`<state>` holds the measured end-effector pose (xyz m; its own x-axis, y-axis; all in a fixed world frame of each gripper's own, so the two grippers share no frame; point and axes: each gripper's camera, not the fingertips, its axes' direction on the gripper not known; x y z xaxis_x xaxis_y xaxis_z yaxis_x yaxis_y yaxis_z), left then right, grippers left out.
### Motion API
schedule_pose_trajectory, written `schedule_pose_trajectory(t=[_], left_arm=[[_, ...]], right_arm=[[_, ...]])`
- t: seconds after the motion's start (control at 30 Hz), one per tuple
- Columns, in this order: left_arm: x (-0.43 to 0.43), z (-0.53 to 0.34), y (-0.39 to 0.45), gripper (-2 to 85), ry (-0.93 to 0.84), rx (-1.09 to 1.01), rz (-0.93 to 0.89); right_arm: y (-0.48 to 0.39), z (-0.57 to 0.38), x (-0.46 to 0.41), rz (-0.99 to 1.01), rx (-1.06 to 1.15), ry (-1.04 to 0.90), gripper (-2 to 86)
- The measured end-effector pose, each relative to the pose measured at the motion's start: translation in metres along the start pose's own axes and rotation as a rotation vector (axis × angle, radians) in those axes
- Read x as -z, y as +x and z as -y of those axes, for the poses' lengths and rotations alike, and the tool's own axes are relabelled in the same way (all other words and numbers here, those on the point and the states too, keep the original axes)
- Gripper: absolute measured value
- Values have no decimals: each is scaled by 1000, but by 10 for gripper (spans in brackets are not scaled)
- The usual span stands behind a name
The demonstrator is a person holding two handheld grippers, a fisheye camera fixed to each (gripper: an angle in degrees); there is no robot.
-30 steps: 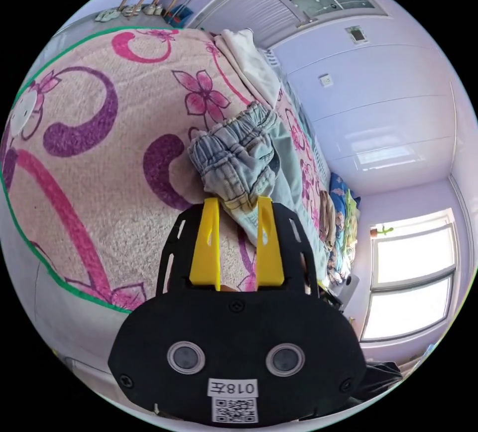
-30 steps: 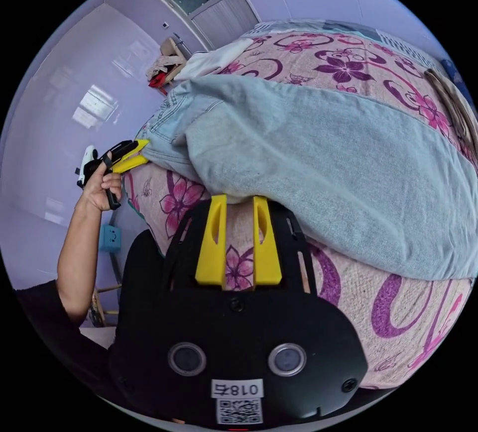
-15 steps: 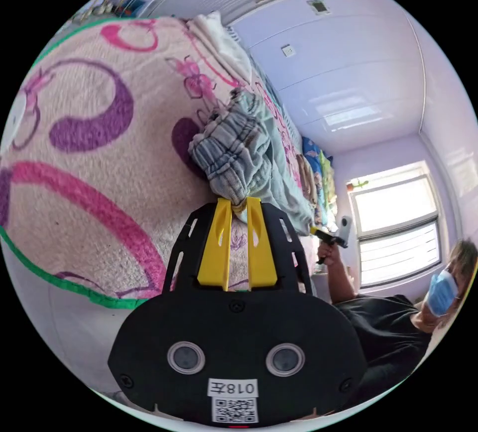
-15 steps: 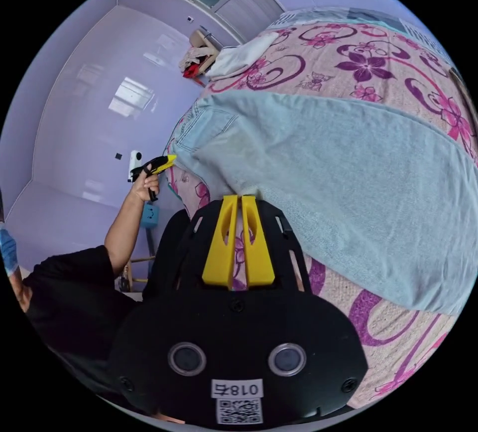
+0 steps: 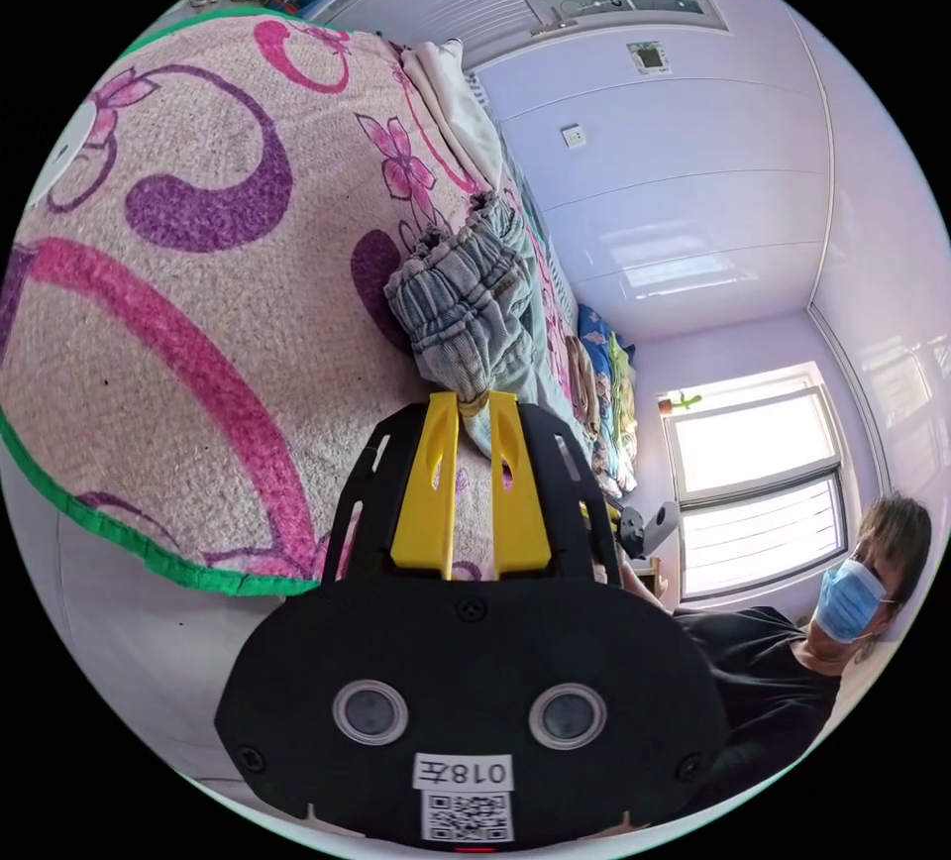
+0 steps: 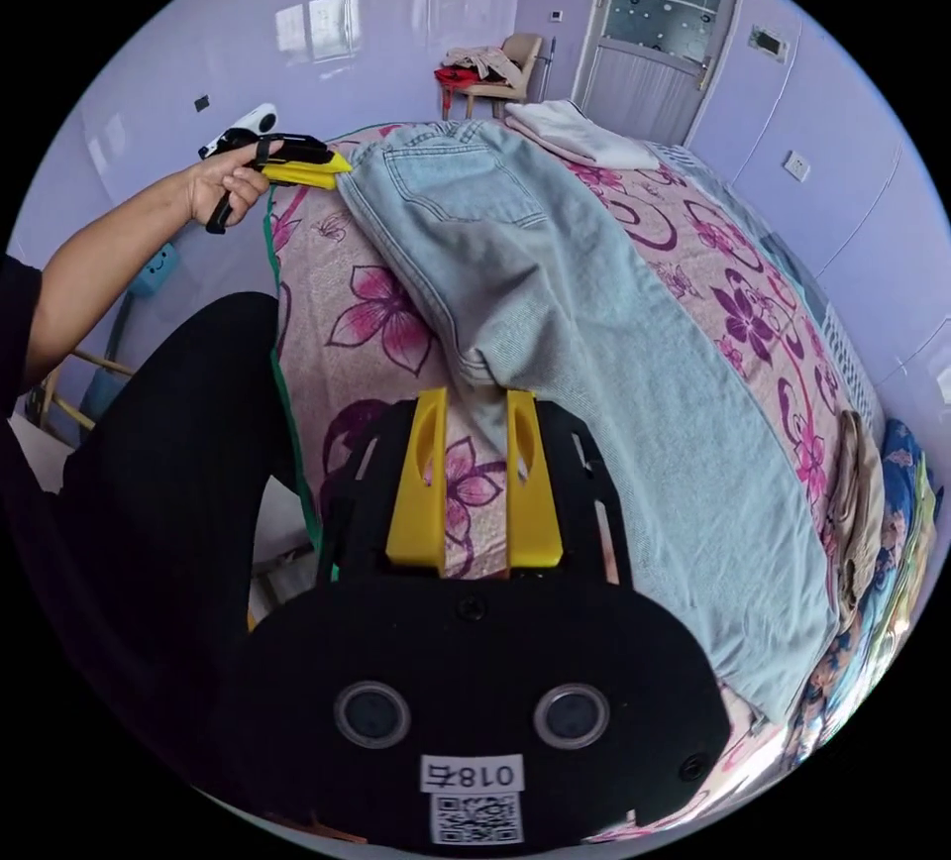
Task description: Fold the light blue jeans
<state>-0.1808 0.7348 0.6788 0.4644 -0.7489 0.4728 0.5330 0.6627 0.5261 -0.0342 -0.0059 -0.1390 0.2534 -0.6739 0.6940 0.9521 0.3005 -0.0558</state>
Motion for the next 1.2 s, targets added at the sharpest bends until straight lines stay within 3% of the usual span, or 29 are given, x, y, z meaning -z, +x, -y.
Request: schedule_pose_trajectory(t=[0.17,0.37,0.43,0.47,0.63,0.8,0.87,0.9,1.0,1.07,1.2], left_arm=[[23,10,-4,50,-3,-4,10],[72,24,1,17,0,-43,64],[92,24,0,5,35,-27,99],[107,23,4,8,66,-37,86],[140,25,72,68,106,-225,191],[112,48,177,87,62,-538,301],[91,73,207,87,27,-600,343],[86,81,207,86,14,-586,365],[75,126,166,55,-121,-409,438],[113,140,145,11,-96,-305,372],[157,142,152,27,-90,-248,367]], right_arm=[[-5,12,6,-28,-82,-38,52],[-37,-21,56,96,-186,-45,-1],[-51,-45,51,286,-170,-128,-4],[-54,-50,51,289,-175,-137,-3],[-52,-50,104,67,-107,126,55],[-60,-17,84,-76,6,108,71],[-61,-14,64,-9,16,13,65],[-62,-18,51,66,-5,-65,66],[-69,-39,59,38,-47,-8,56],[-65,-43,73,51,-26,11,56],[-11,-59,114,-76,-105,106,54]])
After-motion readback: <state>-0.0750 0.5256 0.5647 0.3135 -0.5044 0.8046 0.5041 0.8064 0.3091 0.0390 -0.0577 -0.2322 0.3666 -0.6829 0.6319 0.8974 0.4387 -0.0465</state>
